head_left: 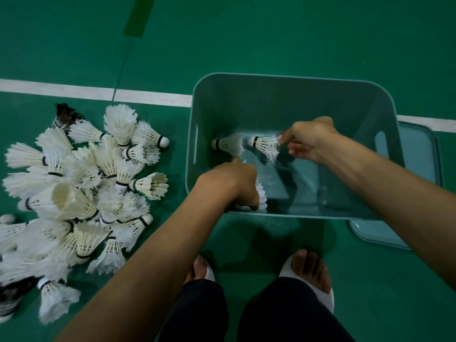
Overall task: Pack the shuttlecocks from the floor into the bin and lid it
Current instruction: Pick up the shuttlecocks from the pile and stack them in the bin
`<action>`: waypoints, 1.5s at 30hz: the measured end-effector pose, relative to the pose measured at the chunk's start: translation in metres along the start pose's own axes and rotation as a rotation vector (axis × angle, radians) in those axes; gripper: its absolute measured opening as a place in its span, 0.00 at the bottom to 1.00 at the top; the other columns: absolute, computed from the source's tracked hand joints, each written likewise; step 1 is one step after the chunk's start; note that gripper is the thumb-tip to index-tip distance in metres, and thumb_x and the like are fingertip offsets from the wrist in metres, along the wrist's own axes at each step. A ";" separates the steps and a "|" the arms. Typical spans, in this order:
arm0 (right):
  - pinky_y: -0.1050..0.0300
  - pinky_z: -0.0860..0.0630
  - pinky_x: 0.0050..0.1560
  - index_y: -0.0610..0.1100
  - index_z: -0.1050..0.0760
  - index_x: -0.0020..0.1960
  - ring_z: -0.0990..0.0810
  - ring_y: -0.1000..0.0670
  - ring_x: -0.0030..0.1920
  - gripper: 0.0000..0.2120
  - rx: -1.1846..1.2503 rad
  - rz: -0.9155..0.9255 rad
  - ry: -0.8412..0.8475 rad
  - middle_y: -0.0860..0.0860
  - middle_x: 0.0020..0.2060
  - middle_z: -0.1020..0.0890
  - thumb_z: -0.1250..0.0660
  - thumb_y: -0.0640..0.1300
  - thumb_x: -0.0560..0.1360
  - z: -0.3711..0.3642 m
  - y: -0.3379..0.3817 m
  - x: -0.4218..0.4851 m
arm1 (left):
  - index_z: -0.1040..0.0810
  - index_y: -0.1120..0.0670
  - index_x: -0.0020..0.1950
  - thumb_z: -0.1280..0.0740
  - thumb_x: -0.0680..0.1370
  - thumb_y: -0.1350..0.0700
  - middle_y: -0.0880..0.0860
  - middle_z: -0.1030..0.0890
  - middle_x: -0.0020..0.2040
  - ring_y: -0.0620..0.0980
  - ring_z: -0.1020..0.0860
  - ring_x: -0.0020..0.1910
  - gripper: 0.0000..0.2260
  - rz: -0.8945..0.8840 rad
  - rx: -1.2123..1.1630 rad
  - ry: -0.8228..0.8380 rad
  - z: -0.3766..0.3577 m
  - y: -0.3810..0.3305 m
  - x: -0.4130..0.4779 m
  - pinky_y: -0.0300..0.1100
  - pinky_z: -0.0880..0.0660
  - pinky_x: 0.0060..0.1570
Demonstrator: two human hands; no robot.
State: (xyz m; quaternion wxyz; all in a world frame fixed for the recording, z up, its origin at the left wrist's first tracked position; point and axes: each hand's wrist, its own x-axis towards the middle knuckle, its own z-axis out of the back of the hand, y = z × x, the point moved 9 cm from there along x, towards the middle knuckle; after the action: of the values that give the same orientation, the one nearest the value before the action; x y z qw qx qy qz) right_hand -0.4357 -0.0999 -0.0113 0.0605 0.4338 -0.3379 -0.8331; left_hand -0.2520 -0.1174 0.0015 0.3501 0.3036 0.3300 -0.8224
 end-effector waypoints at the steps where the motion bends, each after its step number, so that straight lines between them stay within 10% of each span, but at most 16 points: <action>1: 0.64 0.27 0.24 0.35 0.16 0.46 0.31 0.54 0.19 0.09 -0.016 0.004 0.000 0.46 0.29 0.20 0.26 0.27 0.67 -0.005 0.001 0.001 | 0.28 0.52 0.38 0.24 0.73 0.48 0.56 0.31 0.55 0.56 0.20 0.39 0.16 -0.007 0.002 0.001 0.000 -0.002 0.000 0.45 0.27 0.35; 11: 0.60 0.25 0.27 0.39 0.14 0.43 0.26 0.50 0.24 0.09 -0.041 0.078 -0.039 0.45 0.34 0.15 0.21 0.34 0.63 -0.058 0.006 0.017 | 0.31 0.51 0.44 0.28 0.75 0.46 0.58 0.30 0.69 0.63 0.36 0.70 0.14 0.050 0.074 -0.086 0.013 0.004 -0.007 0.60 0.36 0.68; 23: 0.51 0.16 0.33 0.37 0.20 0.45 0.15 0.45 0.31 0.08 0.019 0.071 -0.099 0.39 0.42 0.13 0.26 0.30 0.66 -0.021 0.001 0.004 | 0.28 0.52 0.36 0.26 0.73 0.45 0.58 0.19 0.50 0.56 0.19 0.46 0.16 0.120 -0.205 -0.042 0.012 0.021 0.004 0.46 0.23 0.45; 26: 0.55 0.17 0.37 0.39 0.17 0.46 0.18 0.49 0.36 0.03 -0.173 0.197 0.189 0.43 0.42 0.12 0.29 0.33 0.73 -0.013 0.010 -0.031 | 0.28 0.53 0.36 0.26 0.76 0.44 0.52 0.24 0.36 0.49 0.25 0.33 0.18 0.105 -0.322 -0.064 0.020 0.019 0.003 0.41 0.32 0.33; 29: 0.60 0.20 0.39 0.42 0.14 0.48 0.19 0.55 0.39 0.06 -0.450 0.331 0.458 0.45 0.41 0.12 0.28 0.35 0.74 -0.011 0.002 -0.065 | 0.24 0.54 0.37 0.27 0.76 0.44 0.51 0.24 0.35 0.49 0.26 0.32 0.17 0.066 -0.405 -0.082 0.025 0.012 0.002 0.40 0.32 0.34; 37: 0.64 0.26 0.29 0.41 0.15 0.43 0.21 0.58 0.31 0.04 -0.415 0.425 0.516 0.45 0.35 0.15 0.24 0.33 0.72 -0.015 -0.004 -0.067 | 0.19 0.51 0.42 0.28 0.77 0.41 0.50 0.19 0.43 0.46 0.22 0.40 0.14 -0.004 -0.367 -0.098 0.035 0.003 -0.005 0.40 0.27 0.40; 41: 0.59 0.24 0.33 0.41 0.17 0.40 0.21 0.52 0.34 0.05 -0.441 0.372 0.388 0.44 0.36 0.16 0.25 0.33 0.72 0.002 0.007 -0.052 | 0.14 0.51 0.56 0.22 0.73 0.49 0.50 0.17 0.50 0.43 0.22 0.38 0.13 0.030 -0.341 -0.075 0.043 0.013 -0.014 0.37 0.26 0.37; 45: 0.51 0.17 0.44 0.41 0.16 0.36 0.20 0.51 0.38 0.03 -0.319 0.352 0.044 0.46 0.36 0.15 0.23 0.38 0.65 0.032 0.017 -0.020 | 0.12 0.52 0.49 0.31 0.76 0.66 0.54 0.15 0.47 0.51 0.17 0.37 0.12 0.080 -0.270 -0.088 0.040 0.021 -0.008 0.44 0.18 0.40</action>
State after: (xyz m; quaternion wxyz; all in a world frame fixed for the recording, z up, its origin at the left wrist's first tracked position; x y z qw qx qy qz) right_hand -0.4514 -0.0890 0.0256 0.2797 0.3711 -0.2710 -0.8430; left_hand -0.2420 -0.1562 0.0241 0.4343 0.2302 0.4094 -0.7686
